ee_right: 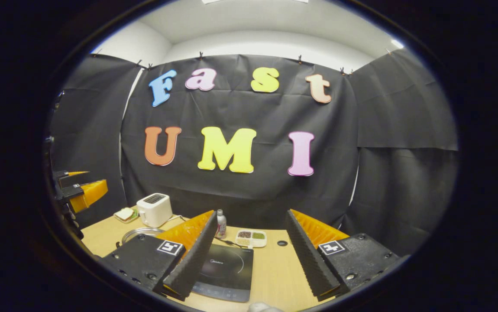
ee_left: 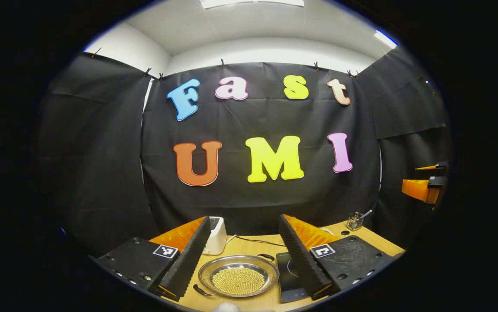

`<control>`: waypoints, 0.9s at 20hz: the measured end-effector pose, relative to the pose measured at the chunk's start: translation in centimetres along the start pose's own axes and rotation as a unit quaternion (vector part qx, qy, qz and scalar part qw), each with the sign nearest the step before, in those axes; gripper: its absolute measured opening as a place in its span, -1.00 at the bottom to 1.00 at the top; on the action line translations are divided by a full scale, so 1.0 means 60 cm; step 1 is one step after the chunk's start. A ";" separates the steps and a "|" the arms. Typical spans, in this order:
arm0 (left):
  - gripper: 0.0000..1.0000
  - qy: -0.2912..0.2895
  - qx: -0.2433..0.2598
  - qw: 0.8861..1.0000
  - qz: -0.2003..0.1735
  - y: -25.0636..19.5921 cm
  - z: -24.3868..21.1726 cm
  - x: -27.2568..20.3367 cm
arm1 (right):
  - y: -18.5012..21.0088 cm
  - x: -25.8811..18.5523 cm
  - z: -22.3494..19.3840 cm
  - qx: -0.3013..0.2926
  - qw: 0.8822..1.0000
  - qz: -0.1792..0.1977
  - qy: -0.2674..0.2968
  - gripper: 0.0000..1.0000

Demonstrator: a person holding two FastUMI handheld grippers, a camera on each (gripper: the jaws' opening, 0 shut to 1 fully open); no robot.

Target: First push the handle of the pot to place it horizontally, then grasp the pot with both hands and set it on the induction cooktop.

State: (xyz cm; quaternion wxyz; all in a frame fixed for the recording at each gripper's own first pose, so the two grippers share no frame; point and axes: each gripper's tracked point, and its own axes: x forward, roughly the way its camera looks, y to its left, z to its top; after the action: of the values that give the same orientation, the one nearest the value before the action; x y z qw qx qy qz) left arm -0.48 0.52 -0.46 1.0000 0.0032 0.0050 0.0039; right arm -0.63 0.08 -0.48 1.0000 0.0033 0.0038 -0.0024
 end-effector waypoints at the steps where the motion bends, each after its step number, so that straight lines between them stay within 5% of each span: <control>1: 0.58 0.003 0.003 1.000 0.005 0.001 -0.004 -0.001 | 0.001 0.001 -0.002 0.001 1.000 0.000 0.001 0.93; 5: -0.81 0.030 0.002 0.999 -0.021 -0.012 -0.032 0.007 | 0.001 0.000 -0.006 -0.005 1.000 0.001 0.003 0.93; 6: -0.98 0.044 -0.003 0.998 -0.038 -0.022 -0.046 0.009 | -0.001 -0.002 -0.007 -0.007 1.000 0.000 0.004 0.93; 11: -1.00 0.128 -0.027 0.989 -0.067 -0.014 -0.147 0.012 | -0.001 0.001 -0.025 -0.003 1.000 0.000 0.016 0.93; 18: -1.00 0.280 -0.070 0.957 -0.035 0.026 -0.357 -0.016 | 0.002 0.008 -0.061 0.000 0.999 0.001 0.042 0.93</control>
State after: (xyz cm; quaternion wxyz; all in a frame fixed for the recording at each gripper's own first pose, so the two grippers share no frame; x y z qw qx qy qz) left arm -1.68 2.23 -21.84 0.9557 -0.0681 0.2849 -0.0298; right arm -0.20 0.22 -4.17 0.9989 0.0038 0.0457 -0.0013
